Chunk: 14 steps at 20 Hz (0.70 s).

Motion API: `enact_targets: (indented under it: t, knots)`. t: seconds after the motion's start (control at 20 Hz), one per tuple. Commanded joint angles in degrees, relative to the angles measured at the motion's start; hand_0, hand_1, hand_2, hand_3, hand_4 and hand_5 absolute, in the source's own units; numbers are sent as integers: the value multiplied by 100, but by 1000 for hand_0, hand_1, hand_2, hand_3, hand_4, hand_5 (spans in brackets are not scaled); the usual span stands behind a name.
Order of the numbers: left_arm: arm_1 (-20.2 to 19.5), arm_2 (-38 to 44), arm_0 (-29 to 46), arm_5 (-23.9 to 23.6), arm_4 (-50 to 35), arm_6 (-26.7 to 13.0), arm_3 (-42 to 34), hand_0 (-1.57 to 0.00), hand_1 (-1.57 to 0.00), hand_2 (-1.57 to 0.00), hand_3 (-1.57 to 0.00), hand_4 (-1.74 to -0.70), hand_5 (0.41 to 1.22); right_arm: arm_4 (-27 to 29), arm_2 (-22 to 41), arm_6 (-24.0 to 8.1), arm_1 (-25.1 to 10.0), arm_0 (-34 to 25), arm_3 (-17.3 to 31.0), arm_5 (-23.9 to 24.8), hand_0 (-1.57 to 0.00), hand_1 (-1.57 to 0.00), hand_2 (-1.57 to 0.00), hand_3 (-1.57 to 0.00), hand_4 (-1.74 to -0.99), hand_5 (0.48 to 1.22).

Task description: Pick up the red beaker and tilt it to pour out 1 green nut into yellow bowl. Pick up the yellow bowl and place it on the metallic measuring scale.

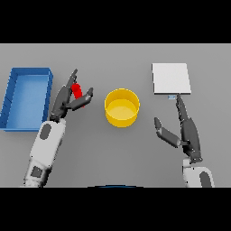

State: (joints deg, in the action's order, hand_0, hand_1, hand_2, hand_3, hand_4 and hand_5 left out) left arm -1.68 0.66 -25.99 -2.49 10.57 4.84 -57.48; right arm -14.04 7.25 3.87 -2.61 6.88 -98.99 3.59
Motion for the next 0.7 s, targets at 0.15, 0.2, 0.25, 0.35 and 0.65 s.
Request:
enact_targets:
  t: [0.15, 0.2, 0.25, 0.35, 0.65]
  knots:
    - [78, 163, -186, -54, -96, 376, 418, 1, 1, 0, 1, -1348, 704, -96, 38, 49, 0, 87, 21, 36, 1, 1, 1, 1, -1261, 641]
    - [86, 236, -212, -70, -158, 463, 464, 1, -26, -67, -31, -1378, 724, -80, 31, 63, 1, 79, 26, 33, 1, 1, 1, 1, -1259, 642]
    - [154, 298, -282, -110, -225, 486, 526, -119, -146, -182, -124, -1410, 750, -67, 22, 98, -9, 96, 8, 28, 1, 1, 1, 1, -1260, 642]
    - [198, 374, -327, -207, -263, 429, 613, -441, -481, -523, -547, -1448, 871, -104, 11, 118, -32, 152, 7, 57, 1, 1, 1, 1, -1257, 645]
    - [160, 164, -506, -251, 63, 523, 798, -1273, -1285, -1296, -1189, -1544, 1129, -35, 3, 82, -15, 184, -48, 24, 1, 1, 1, 1, -1254, 644]
